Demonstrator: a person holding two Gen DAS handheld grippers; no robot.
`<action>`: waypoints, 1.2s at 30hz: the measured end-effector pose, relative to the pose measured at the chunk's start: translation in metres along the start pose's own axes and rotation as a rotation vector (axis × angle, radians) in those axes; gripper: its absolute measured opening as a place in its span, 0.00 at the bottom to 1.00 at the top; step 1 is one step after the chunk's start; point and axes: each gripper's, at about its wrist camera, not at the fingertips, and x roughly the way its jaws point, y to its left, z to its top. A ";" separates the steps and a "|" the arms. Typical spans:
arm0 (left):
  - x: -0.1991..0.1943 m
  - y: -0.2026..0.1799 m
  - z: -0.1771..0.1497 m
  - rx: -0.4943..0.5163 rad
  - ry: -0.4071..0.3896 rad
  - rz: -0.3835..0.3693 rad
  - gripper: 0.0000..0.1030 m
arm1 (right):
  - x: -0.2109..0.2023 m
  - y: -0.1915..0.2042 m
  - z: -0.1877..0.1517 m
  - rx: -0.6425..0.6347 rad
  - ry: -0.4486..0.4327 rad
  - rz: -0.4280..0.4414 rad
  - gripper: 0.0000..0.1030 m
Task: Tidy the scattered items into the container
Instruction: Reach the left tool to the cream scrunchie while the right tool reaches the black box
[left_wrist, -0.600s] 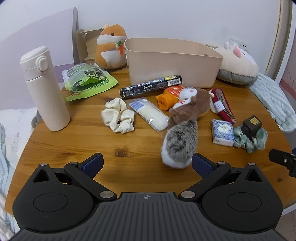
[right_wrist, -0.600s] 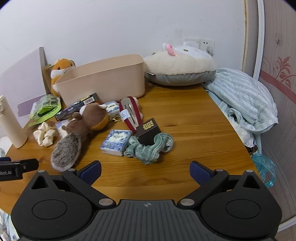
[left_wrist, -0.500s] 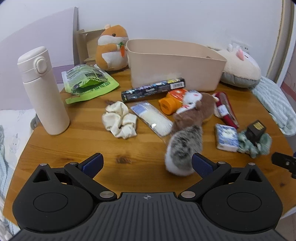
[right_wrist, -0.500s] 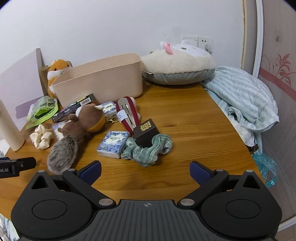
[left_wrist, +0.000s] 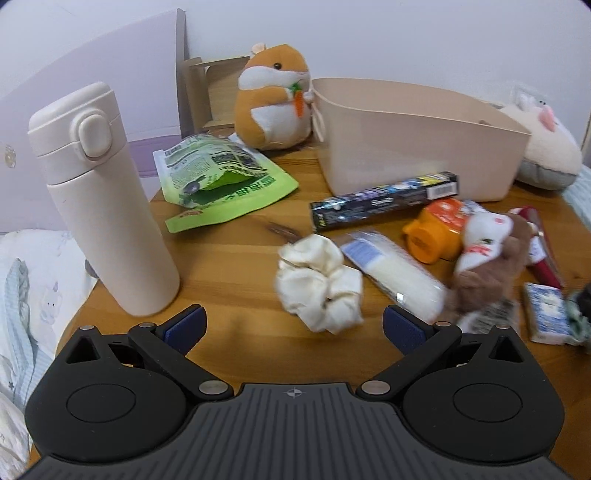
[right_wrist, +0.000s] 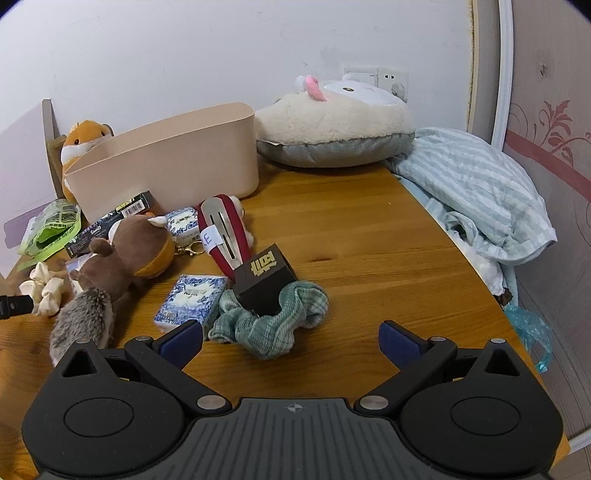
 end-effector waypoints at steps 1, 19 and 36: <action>0.004 0.002 0.001 0.000 0.004 0.005 1.00 | 0.003 0.001 0.001 -0.004 0.003 -0.005 0.99; 0.037 0.004 0.011 -0.005 0.003 0.001 1.00 | 0.027 0.016 0.031 -0.198 -0.053 0.042 0.90; 0.056 -0.003 0.012 0.012 0.020 -0.009 1.00 | 0.048 0.024 0.033 -0.298 0.000 0.072 0.72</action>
